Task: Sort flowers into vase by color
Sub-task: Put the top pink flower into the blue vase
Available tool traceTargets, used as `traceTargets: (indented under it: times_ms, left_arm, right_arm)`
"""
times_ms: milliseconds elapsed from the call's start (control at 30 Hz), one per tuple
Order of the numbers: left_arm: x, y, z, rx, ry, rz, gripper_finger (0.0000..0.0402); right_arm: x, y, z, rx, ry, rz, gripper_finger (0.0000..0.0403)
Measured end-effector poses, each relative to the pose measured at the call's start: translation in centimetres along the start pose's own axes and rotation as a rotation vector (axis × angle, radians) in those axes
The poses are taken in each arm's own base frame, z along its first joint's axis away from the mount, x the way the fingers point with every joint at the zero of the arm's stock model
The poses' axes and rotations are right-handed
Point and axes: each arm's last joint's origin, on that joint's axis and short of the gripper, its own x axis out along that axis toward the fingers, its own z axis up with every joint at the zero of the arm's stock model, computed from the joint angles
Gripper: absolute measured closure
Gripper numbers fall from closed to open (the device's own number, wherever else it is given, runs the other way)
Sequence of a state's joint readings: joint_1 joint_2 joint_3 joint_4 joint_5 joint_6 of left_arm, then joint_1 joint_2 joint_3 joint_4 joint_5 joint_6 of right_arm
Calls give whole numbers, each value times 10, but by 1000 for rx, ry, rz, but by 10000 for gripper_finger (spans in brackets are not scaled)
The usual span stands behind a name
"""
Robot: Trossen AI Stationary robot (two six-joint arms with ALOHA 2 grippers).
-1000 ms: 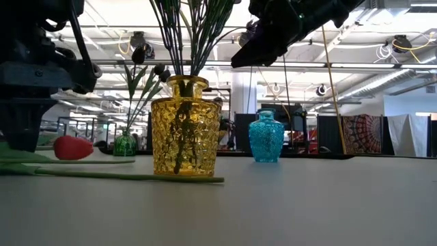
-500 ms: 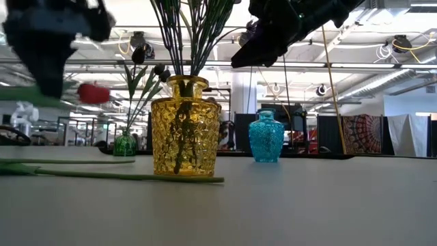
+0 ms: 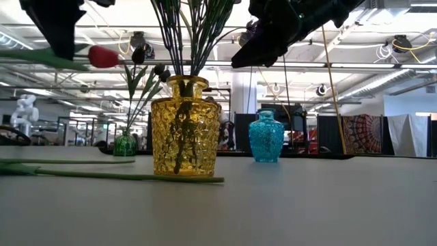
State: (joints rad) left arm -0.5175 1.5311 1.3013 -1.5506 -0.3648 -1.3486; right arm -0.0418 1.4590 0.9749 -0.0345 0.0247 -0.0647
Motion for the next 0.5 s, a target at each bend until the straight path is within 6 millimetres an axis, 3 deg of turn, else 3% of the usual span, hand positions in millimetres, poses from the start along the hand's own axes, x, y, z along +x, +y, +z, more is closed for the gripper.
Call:
traceTargets:
  times_ms: [267,500]
  left_arm:
    - [-10,12,1,6,26,-42,387]
    - [-20,29,4,-14,-67,-81,387]
  right_arm:
    - [0,0,0,0,1,0,268]
    - [0,0,0,0,0,0,268]
